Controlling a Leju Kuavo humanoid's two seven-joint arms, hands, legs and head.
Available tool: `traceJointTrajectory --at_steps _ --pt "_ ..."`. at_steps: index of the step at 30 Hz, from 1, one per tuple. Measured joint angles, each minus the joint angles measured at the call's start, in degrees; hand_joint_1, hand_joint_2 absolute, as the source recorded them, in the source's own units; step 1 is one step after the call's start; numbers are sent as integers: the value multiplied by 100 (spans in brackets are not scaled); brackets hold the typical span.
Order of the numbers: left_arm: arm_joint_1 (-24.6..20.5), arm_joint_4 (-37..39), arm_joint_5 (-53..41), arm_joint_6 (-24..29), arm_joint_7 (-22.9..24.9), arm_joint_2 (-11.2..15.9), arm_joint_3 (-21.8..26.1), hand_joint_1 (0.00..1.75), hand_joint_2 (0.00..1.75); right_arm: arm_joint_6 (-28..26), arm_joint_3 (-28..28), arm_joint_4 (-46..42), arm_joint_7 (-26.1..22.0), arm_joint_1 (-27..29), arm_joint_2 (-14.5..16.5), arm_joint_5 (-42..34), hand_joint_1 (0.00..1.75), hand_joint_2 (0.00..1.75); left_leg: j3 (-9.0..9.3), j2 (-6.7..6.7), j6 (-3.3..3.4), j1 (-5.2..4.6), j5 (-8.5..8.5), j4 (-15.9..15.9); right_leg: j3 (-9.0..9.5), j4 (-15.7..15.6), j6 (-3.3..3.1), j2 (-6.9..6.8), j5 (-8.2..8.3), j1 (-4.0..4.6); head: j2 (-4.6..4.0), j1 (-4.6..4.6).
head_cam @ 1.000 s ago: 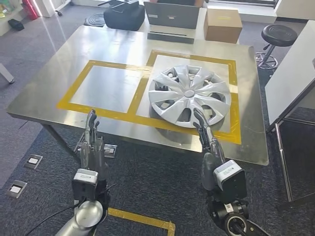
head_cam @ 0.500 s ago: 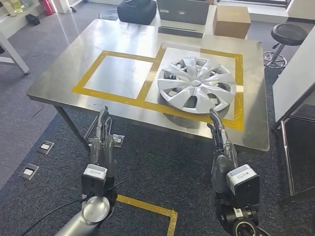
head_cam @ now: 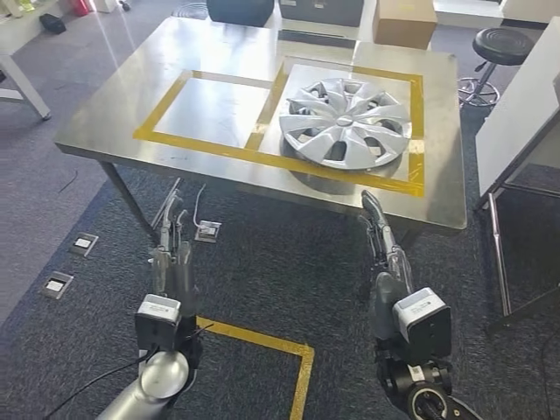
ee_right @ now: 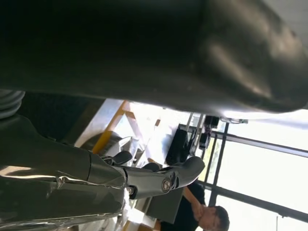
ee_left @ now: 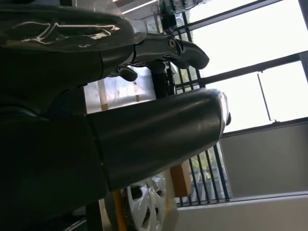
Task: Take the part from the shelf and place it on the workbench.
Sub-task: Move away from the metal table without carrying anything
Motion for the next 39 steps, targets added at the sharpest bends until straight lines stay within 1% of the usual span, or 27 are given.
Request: traceJointTrajectory --at_steps 1,2,5,6,7,8,9,10,12,14,16,17,18,20,21,22,24,25,26,27,29,31,33,36,37,38,39 --pt "1 0 1 0 -1 1 1 0 0 0 0 1 1 4 -1 0 0 0 -42 11 50 0 48 -4 -36 36 32 10 -48 -14 0 18" --pt "1 0 2 -1 -1 0 0 0 0 0 -1 2 2 7 -2 0 0 0 -91 23 108 2 101 -10 -92 165 63 22 -208 -27 -1 45" --pt "1 0 5 -1 -1 -1 1 0 0 1 -2 9 4 10 -4 -2 0 0 -296 44 207 -20 278 -13 -358 1188 121 42 -1083 -45 -1 164" --pt "3 0 8 -1 -1 0 1 0 0 2 -2 13 4 10 -4 -2 0 0 -376 45 214 -34 340 -9 -405 1542 128 43 -1241 -44 0 195" --pt "5 0 11 -1 -2 1 1 0 0 2 -1 18 4 10 -4 -2 0 0 -461 45 216 -47 404 -4 -373 1749 122 44 -1245 -42 0 224" --pt "6 0 14 -1 -4 2 1 0 0 2 -1 21 3 9 -4 -1 0 0 -546 43 215 -61 464 2 -251 1756 103 45 -1123 -32 0 249" --pt "7 0 17 -1 -9 2 1 0 0 2 0 23 2 6 -3 -1 0 0 -623 40 212 -76 524 6 -35 1558 64 48 -943 -14 0 271" --pt "7 0 18 -1 -14 2 1 0 0 3 1 24 1 -1 -3 0 0 0 -686 38 209 -83 580 10 256 1195 1 56 -802 15 -1 291" --pt "5 -1 19 -1 -21 1 1 0 0 3 -1 24 -5 -27 -3 1 0 0 -766 35 173 -95 684 12 848 310 -126 61 -796 74 -1 302" --pt "3 -2 20 -1 -25 1 1 0 0 3 -3 25 -13 -51 -4 3 0 0 -810 41 101 -67 803 -16 1093 -177 -186 66 -888 124 -1 317" --pt "4 -2 21 -1 -27 5 1 0 0 4 0 26 -16 -66 -3 4 0 0 -859 23 28 -62 859 -51 1067 -331 -208 54 -767 114 -1 370" --pt "3 -2 20 -1 -28 7 1 0 0 6 3 27 -16 -73 -3 4 0 0 -918 7 2 -68 744 28 1043 -391 -228 40 -677 89 -1 376" --pt "3 -2 21 -1 -29 10 1 0 0 8 7 28 -16 -78 -2 3 0 0 -1008 -8 -26 -68 517 231 998 -445 -246 23 -592 58 -1 358" --pt "9 -2 23 -1 -31 17 1 0 0 10 14 33 -15 -81 -2 2 0 0 -1248 -16 -94 -17 -77 980 840 -429 -264 1 -466 34 -1 288" --pt "13 -2 25 -1 -31 22 1 0 0 9 18 37 -15 -78 -2 2 0 0 -1338 -15 -139 16 -253 1374 737 -395 -256 -12 -417 28 -1 263" --pt "17 -2 27 -1 -31 28 1 0 0 9 22 41 -15 -78 -2 2 0 0 -1371 -15 -189 49 -281 1653 632 -349 -241 -23 -371 19 -1 245" --pt "19 -2 31 -1 -31 36 1 0 0 13 28 51 -15 -78 -2 3 0 0 -1187 -12 -288 120 2 1672 418 -230 -188 -35 -302 -22 -1 213" --pt "18 -2 31 -1 -32 38 1 0 0 21 30 55 -15 -79 -2 8 0 0 -960 -9 -340 162 157 1404 311 -147 -152 -37 -280 -44 -1 194" --pt "12 -3 31 -1 -33 38 1 0 0 32 29 56 -16 -82 -2 14 0 0 -693 -11 -389 186 202 1035 200 -57 -111 -35 -268 -55 -1 148" --pt "3 -3 28 0 -35 36 1 0 0 45 28 56 -16 -86 -2 19 0 0 -468 -18 -389 197 160 679 107 27 -68 -31 -251 -59 -1 108" --pt "-7 -4 22 1 -40 33 1 0 0 71 26 56 -20 -92 -2 27 0 0 -273 -28 -320 178 13 281 -17 117 17 -22 -185 -49 -1 61" --pt "5 -3 15 1 -45 35 1 0 0 94 27 66 -22 -91 -2 30 0 0 -344 -17 -186 157 50 254 -73 129 84 -16 -139 -72 -1 88" --pt "18 -2 7 -1 -49 35 1 0 0 104 27 85 -18 -88 -2 36 0 0 -432 5 -53 142 139 249 -180 379 123 -8 -450 -100 -1 122" --pt "33 -2 -7 -1 -55 33 1 0 0 99 28 97 -4 -89 -2 72 0 0 -579 23 73 101 270 249 -423 1473 141 25 -1267 -95 0 213" --pt "43 -2 -13 -1 -55 33 1 0 0 92 30 98 7 -88 -2 89 0 0 -634 23 89 80 316 252 -426 1752 133 33 -1361 -90 -1 238" --pt "53 -2 -20 -1 -54 33 1 0 0 80 31 100 20 -88 -2 105 0 0 -687 23 99 57 360 253 -346 1845 111 36 -1332 -80 -1 256" --pt "60 -3 -29 -1 -51 33 1 0 0 66 32 102 32 -89 -2 118 0 0 -734 21 105 33 403 254 -162 1709 72 40 -1203 -60 -1 271"
